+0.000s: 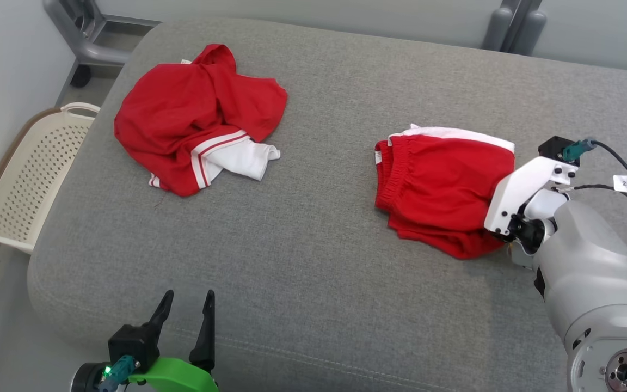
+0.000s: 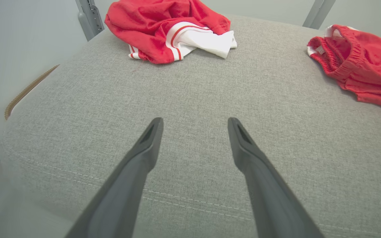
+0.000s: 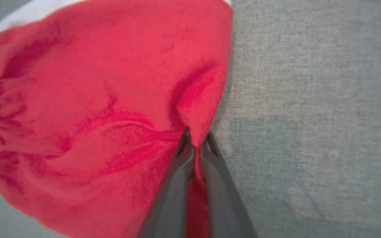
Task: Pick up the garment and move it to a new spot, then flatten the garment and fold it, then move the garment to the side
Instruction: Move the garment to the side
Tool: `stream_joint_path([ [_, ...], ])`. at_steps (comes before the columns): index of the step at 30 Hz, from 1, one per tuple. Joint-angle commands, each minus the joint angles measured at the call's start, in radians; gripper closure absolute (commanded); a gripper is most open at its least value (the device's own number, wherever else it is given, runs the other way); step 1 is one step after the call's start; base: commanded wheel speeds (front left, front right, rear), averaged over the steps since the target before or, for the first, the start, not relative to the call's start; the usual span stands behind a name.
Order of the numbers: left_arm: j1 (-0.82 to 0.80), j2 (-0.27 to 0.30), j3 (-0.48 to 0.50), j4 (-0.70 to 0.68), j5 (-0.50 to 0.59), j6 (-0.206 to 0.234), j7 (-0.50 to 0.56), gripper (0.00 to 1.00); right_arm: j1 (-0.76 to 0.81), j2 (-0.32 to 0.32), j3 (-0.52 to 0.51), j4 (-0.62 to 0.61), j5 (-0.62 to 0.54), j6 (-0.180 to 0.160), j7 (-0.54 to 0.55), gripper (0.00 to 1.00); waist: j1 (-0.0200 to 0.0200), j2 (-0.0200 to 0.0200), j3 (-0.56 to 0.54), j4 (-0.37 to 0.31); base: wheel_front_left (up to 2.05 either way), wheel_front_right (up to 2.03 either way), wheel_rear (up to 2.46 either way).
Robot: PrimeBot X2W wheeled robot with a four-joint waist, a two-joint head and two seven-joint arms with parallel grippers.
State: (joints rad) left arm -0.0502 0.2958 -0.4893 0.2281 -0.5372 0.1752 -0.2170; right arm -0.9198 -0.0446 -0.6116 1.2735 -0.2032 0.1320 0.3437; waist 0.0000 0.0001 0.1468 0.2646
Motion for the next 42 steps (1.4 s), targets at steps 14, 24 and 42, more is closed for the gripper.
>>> stream_joint_path([
  [14, -0.055, 0.031, 0.005, -0.044, 0.021, 0.007, -0.006, 0.0, -0.082, -0.016, 0.162, 0.002, -0.046, -0.002, -0.036, 1.0, 0.0, -0.0001, 0.049, -0.192, 0.0, 0.0, 0.0],
  [24, -0.089, 0.069, -0.013, -0.096, 0.049, 0.004, 0.03, 0.0, -0.112, -0.095, 0.33, 0.013, -0.008, -0.002, -0.039, 1.0, 0.0, -0.0001, 0.103, -0.299, 0.0, 0.0, 0.0],
  [42, -0.113, 0.157, -0.042, -0.281, 0.113, 0.03, 0.119, 0.0, -0.154, -0.384, 0.486, -0.033, 0.03, -0.002, -0.151, 1.0, 0.0, -0.0001, 0.232, -0.297, 0.0, 0.0, 0.0],
])
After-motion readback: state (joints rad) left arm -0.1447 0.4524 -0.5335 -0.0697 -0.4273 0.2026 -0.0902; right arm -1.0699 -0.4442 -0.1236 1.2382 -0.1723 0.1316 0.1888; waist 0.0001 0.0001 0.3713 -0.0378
